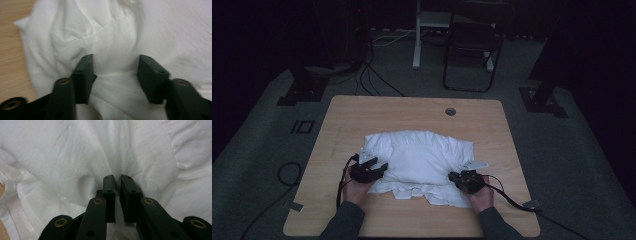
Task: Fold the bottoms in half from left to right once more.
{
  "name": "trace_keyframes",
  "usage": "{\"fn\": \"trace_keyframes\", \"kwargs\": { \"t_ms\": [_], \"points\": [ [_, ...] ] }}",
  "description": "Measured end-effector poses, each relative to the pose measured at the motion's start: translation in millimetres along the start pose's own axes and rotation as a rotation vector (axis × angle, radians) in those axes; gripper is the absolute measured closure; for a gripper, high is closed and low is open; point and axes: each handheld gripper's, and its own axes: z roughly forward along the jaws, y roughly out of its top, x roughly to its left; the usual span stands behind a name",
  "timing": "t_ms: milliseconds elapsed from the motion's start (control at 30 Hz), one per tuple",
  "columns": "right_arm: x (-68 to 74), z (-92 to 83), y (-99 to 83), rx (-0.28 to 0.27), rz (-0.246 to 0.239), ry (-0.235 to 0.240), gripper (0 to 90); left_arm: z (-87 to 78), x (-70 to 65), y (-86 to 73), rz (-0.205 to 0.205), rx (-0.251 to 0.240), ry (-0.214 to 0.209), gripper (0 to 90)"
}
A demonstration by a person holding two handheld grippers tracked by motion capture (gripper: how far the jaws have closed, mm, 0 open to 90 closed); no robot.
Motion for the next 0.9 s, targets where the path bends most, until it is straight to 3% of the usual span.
{"fn": "trace_keyframes", "kwargs": {
  "t_ms": [67, 100, 167, 300, 367, 433, 500, 567, 900],
  "points": [
    [0.0, 0.0, -0.1, 0.000, 0.000, 0.000, 82.1, -5.2, 1.9, 1.5, -0.015, -0.023, 0.009, 40.1],
    [-0.1, 0.0, -0.1, -0.001, -0.001, 0.001, 82.1, -11.9, 6.0, 3.4, -0.028, -0.042, 0.038, 40.1],
    [-0.5, 0.0, -0.1, -0.001, -0.002, 0.003, 82.1, -18.3, 13.1, 4.3, -0.061, -0.054, 0.073, 31.8],
    [-1.6, -0.2, -1.5, -0.011, 0.009, 0.012, 82.0, -21.9, 29.7, 3.1, -0.149, -0.044, 0.098, 20.3],
    [-2.7, -0.3, -2.1, -0.015, 0.013, 0.018, 82.0, -20.4, 34.6, 1.9, -0.175, -0.036, 0.133, 16.4],
    [-2.7, -0.2, -2.1, -0.016, 0.011, 0.019, 82.0, -18.5, 37.7, 1.6, -0.227, -0.055, 0.125, 14.1],
    [-2.6, -0.3, -2.2, -0.015, 0.010, 0.019, 82.0, -14.9, 37.4, 2.5, -0.250, -0.071, 0.109, 10.8],
    [-2.7, -0.3, -2.1, -0.015, 0.010, 0.019, 82.0, -10.0, 37.2, 2.5, -0.266, -0.073, 0.084, 10.4],
    [-2.8, -0.4, -2.5, -0.016, 0.006, 0.021, 82.0, 12.0, 35.7, -3.6, -0.235, 0.061, 0.136, 8.7]
  ]
}}
